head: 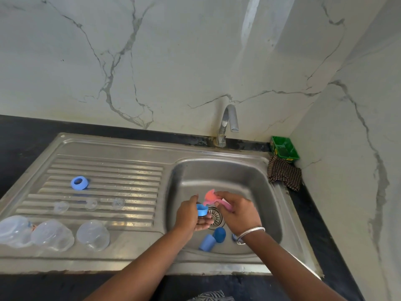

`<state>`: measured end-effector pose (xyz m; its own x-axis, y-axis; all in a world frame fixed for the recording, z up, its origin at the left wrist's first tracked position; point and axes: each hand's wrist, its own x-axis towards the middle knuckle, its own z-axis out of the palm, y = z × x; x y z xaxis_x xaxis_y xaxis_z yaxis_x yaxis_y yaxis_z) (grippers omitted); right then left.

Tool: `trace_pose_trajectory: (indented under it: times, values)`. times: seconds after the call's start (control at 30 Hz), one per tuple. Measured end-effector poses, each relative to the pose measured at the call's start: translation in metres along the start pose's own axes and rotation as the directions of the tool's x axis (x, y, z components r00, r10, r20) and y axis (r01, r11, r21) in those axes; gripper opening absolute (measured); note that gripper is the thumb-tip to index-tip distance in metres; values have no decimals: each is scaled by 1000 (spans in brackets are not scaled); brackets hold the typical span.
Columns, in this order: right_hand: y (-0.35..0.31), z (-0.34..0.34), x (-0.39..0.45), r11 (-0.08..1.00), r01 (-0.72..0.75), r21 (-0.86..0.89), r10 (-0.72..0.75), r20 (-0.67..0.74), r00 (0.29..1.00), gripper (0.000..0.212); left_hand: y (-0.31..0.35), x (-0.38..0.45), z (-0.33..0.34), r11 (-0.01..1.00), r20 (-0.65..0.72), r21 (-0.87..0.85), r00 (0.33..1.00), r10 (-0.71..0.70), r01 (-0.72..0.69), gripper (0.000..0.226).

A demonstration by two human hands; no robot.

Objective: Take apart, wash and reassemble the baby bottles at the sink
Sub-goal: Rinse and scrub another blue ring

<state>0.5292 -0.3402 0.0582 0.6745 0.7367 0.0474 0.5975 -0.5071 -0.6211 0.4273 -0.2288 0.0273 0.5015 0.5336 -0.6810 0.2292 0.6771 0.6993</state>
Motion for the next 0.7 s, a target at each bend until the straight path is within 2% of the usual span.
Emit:
trace_pose_trajectory:
  times: [0.1, 0.17, 0.3, 0.4, 0.47, 0.53, 0.6, 0.63, 0.7]
  values:
    - [-7, 1, -1, 990, 16, -141, -1, 103, 995, 37, -5, -3, 5, 982, -19, 134, 990, 138, -134, 49]
    - [-11, 1, -2, 986, -15, -164, 36, 128, 991, 37, -6, -4, 8, 956, -29, 214, 977, 212, -201, 53]
    - [-18, 1, -5, 975, 30, -222, 12, 183, 983, 27, -6, -9, 10, 921, -10, 266, 954, 300, -286, 76]
    - [-20, 4, -4, 987, 77, -144, -41, 238, 970, 23, -5, -8, 5, 871, 53, 346, 934, 352, -348, 79]
    - [-16, 6, -3, 991, 131, -20, -121, 278, 953, 21, 0, -5, -1, 867, 105, 387, 949, 297, -314, 83]
    - [-10, 3, -3, 969, 236, 68, -245, 344, 907, 22, 5, -2, -6, 862, 140, 422, 959, 245, -282, 86]
    - [-1, -6, 1, 909, 417, 4, -381, 413, 827, 30, 5, -2, -6, 853, 167, 457, 966, 198, -254, 88]
    - [3, -12, 6, 849, 523, -74, -440, 449, 778, 33, 3, -3, -5, 846, 169, 482, 972, 165, -228, 87]
    - [12, -20, 13, 651, 713, -261, -574, 446, 687, 31, -2, -4, -2, 822, 168, 540, 980, 106, -181, 85]
